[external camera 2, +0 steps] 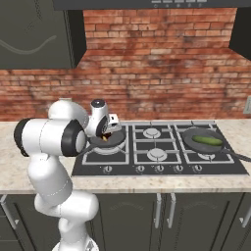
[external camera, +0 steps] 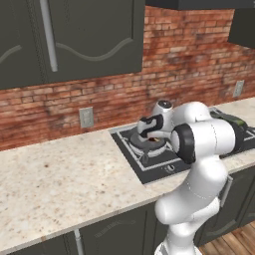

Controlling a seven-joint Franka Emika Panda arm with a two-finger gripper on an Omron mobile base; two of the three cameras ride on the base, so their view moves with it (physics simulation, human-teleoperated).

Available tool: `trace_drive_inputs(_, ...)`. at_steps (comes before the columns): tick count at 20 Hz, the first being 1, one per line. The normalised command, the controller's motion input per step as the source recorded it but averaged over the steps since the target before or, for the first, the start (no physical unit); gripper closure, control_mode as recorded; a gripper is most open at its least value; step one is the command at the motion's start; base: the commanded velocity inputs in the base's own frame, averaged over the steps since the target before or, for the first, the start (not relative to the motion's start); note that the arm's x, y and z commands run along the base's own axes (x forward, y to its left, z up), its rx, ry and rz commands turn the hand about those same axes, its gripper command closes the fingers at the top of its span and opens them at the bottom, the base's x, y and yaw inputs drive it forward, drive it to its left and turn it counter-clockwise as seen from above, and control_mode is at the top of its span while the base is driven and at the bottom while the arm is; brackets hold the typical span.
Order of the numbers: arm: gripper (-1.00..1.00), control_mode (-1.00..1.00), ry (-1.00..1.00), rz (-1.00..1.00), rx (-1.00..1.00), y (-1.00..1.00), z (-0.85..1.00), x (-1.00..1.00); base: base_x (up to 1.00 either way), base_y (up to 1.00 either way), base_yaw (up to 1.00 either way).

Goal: Place both pans onto different burners. Then place the cucumber and the steak on different pans.

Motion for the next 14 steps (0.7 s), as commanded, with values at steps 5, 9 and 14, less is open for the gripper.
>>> trace_drive_inputs(5,1.0,-1.0,0.01,0.02,0.0,0.0,-0.17,0.28,0.0,0.0,0.0)
trace_drive_inputs(9,1.0,-1.0,0.01,0.02,0.0,0.0,-0.16,0.26,0.0,0.0,0.0)
trace_drive_inputs(14,-1.0,-1.0,0.04,0.01,-0.02,0.0,-0.23,0.19,0.0,0.0,0.0)
